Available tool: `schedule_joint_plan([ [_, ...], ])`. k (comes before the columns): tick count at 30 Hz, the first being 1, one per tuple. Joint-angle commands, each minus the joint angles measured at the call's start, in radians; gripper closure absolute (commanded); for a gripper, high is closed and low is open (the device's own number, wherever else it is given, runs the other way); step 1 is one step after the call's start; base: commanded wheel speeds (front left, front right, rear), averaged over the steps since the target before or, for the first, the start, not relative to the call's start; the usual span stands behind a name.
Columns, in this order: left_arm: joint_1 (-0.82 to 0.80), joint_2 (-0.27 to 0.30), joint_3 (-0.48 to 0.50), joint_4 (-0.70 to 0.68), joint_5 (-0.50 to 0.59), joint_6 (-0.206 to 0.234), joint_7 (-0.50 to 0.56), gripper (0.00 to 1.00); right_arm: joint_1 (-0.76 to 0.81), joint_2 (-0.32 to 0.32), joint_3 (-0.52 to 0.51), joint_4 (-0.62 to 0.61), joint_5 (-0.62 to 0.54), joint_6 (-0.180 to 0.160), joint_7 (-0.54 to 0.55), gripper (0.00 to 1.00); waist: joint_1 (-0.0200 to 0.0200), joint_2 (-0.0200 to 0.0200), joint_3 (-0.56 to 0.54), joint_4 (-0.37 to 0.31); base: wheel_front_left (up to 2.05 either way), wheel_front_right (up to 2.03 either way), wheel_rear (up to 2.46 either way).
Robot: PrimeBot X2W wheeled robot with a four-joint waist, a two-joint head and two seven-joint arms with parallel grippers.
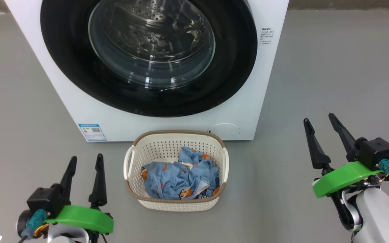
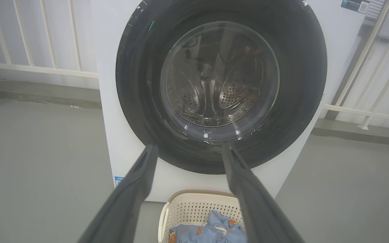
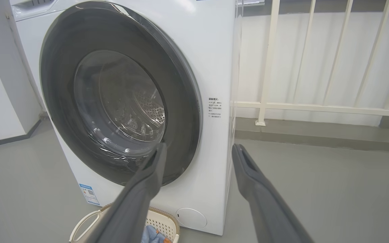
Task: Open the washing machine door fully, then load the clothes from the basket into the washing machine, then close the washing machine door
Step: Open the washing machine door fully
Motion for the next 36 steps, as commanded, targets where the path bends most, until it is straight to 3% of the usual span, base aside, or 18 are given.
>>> schedule_joint_plan([
  [1, -0.04, 0.024, 0.036, -0.031, -0.002, 0.008, -0.009, 0.0, -0.048, -0.01, 0.01, -0.019, 0.011, 0.005, -0.012, 0.0, 0.0, 0.0, 0.015, 0.004, 0.0, 0.0, 0.0],
  [14, -0.067, 0.017, 0.054, -0.055, 0.019, -0.002, -0.009, 0.0, -0.152, -0.047, -0.016, 0.001, 0.075, 0.005, -0.012, 0.0, 0.0, 0.0, 0.097, 0.023, 0.0, 0.0, 0.0],
  [16, -0.07, 0.015, 0.058, -0.059, 0.023, -0.004, -0.009, 0.0, -0.168, -0.057, -0.016, 0.006, 0.081, 0.005, -0.012, 0.53, 0.0, 0.0, 0.109, 0.026, 0.0, 0.0, 0.0],
  [17, -0.071, 0.015, 0.058, -0.059, 0.025, -0.005, -0.009, 0.0, -0.176, -0.062, -0.015, 0.008, 0.086, 0.005, -0.012, 0.7, 0.0, 0.0, 0.114, 0.028, 0.0, 0.0, 0.0],
  [18, -0.072, 0.014, 0.059, -0.06, 0.028, -0.006, -0.009, 0.0, -0.185, -0.065, -0.015, 0.009, 0.096, 0.005, -0.012, 0.96, 0.0, 0.0, 0.118, 0.029, 0.0, 0.0, 0.0],
  [19, -0.074, 0.014, 0.06, -0.061, 0.03, -0.007, -0.009, 0.0, -0.193, -0.069, -0.016, 0.014, 0.11, 0.005, -0.012, 1.0, 0.0, 0.0, 0.124, 0.031, 0.0, 0.0, 0.0],
  [27, -0.092, 0.008, 0.065, -0.069, 0.039, -0.02, -0.009, 0.0, -0.27, -0.098, -0.004, 0.085, 0.307, 0.005, -0.012, 1.0, 0.0, 0.0, 0.165, 0.047, 0.0, 0.0, 0.0],
  [36, -0.116, 0.006, 0.073, -0.082, 0.05, -0.031, -0.009, 0.0, -0.405, -0.195, 0.066, 0.122, 0.537, 0.005, 0.014, 1.0, 0.0, 0.0, 0.231, 0.068, 0.0, 0.0, 0.0],
])
